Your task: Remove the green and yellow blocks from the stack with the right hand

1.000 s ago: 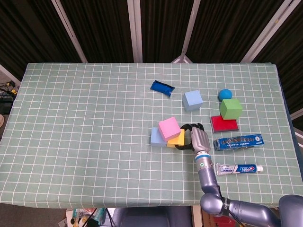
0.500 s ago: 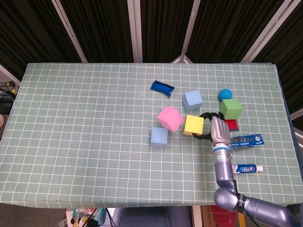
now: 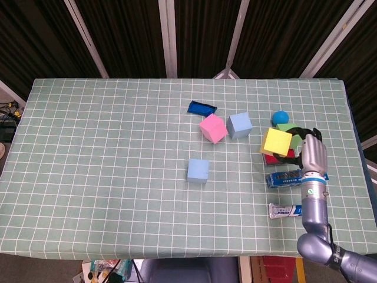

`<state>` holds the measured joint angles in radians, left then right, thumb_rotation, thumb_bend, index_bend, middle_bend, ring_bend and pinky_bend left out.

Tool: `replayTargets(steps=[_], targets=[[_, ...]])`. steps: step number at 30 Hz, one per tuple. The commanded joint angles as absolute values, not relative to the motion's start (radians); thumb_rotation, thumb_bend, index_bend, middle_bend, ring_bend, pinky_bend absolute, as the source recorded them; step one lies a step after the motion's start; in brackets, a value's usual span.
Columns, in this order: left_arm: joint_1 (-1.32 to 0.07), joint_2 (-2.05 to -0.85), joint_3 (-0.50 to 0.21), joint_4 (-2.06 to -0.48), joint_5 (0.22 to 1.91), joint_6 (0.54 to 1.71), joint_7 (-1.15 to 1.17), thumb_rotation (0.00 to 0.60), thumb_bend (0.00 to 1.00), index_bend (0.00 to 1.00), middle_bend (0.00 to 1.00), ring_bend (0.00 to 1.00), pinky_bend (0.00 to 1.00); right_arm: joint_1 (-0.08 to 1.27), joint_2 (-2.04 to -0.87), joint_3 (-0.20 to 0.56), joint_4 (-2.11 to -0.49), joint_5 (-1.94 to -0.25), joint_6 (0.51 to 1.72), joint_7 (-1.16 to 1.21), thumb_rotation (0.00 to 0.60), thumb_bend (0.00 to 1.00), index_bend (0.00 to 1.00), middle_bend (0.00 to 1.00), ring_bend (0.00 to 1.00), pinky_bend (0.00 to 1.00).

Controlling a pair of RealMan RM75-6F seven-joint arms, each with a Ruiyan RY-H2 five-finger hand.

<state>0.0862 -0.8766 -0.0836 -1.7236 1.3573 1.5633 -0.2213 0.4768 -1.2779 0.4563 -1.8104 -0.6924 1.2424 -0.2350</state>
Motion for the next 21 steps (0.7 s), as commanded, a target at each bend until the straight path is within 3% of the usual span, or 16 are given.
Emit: replayTargets(steps=[1, 12, 21], targets=[[0.085, -0.878, -0.082, -1.725, 1.359, 1.563, -0.217, 0.6, 0.26, 0.14, 0.0, 0.0, 0.0, 0.378, -1.185, 0.388, -1.933, -0.814, 1.234, -0.146, 0.6, 0.12, 0.5, 0.42, 0.2, 0.0], [0.086, -0.879, -0.08, -1.727, 1.364, 1.565, -0.211, 0.6, 0.26, 0.14, 0.0, 0.0, 0.0, 0.239, -1.177, 0.158, -2.0, -1.162, 1.243, -0.003, 0.6, 0.12, 0.5, 0.42, 0.2, 0.0], [0.084, -0.877, -0.082, -1.724, 1.36, 1.562, -0.219, 0.6, 0.26, 0.14, 0.0, 0.0, 0.0, 0.23, -1.253, 0.084, -1.934, -1.21, 1.212, -0.002, 0.6, 0.12, 0.5, 0.42, 0.2, 0.0]])
